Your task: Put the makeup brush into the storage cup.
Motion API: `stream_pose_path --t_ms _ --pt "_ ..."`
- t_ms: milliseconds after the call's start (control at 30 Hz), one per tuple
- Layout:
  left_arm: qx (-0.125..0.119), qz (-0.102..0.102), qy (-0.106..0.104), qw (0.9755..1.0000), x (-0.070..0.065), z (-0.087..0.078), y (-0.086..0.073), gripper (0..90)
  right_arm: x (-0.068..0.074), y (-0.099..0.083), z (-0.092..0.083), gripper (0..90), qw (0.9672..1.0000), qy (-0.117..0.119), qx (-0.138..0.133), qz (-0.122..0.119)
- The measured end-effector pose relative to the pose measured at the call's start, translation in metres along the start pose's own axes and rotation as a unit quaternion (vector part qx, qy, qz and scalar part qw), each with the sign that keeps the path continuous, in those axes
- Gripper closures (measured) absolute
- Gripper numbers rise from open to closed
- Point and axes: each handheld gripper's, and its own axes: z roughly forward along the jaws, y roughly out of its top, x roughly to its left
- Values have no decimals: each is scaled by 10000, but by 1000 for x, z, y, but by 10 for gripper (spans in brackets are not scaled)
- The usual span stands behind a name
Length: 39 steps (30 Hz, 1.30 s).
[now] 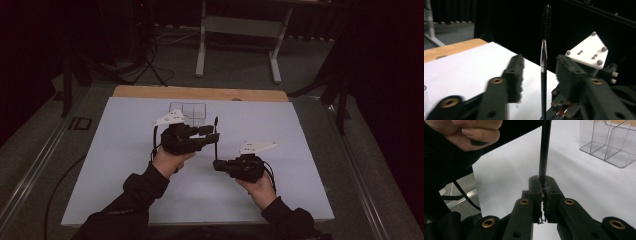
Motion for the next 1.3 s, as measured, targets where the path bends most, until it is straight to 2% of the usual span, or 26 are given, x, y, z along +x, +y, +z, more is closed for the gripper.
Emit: stream_pose_path --t_ms 167,367,500,600,700,800,1033,1167,1300 --pt "191 43 42 9998 0 3 3 690 0 0 1 856 10000 6 82 -19" --pt "249 -31 28 9997 -1 6 5 841 0 -2 5 856 9998 -22 204 -41" --pt "214 21 40 9998 -1 8 3 854 0 -2 6 856 9997 -93 230 -43" --pt "235 64 -8 9997 -1 8 3 858 -2 -3 6 853 9997 -59 234 -16" --pt "225 61 31 9997 -2 7 4 859 -1 -3 5 832 9998 -49 185 -11" --pt "187 195 158 9995 -3 4 5 860 -1 -2 5 689 9999 -18 119 -20" --pt "82 144 213 9996 0 -6 8 861 4 3 0 356 9997 -98 -29 -228" --pt "48 169 286 9994 1 -11 13 861 4 3 -2 195 9996 -1 -95 -277" --pt "40 227 355 9991 0 -17 18 861 6 3 -7 175 9990 -37 -205 -392"
